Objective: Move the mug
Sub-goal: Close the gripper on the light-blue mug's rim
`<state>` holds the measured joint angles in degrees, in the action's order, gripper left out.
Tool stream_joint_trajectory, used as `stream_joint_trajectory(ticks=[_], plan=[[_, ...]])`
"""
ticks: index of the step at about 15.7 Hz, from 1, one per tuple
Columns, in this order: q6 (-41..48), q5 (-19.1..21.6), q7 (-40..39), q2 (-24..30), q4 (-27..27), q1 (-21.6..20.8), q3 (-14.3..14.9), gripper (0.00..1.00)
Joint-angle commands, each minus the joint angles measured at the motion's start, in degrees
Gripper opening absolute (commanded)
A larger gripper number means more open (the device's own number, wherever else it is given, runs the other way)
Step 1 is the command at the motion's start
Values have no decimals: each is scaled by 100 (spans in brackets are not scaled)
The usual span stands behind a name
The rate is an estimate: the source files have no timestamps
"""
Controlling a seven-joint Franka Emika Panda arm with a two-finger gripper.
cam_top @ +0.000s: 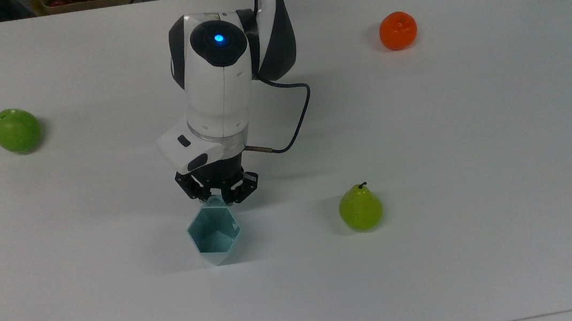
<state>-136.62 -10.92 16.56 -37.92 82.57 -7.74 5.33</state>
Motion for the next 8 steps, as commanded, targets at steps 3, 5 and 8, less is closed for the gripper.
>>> stream_joint_trajectory(ticks=[3, 5, 8], plan=[[-84, -139, 111, -49, -57, -53, 83, 0], [-84, -121, 102, -22, -57, -35, 83, 0], [-84, -34, 110, 92, -57, 61, 74, 0]])
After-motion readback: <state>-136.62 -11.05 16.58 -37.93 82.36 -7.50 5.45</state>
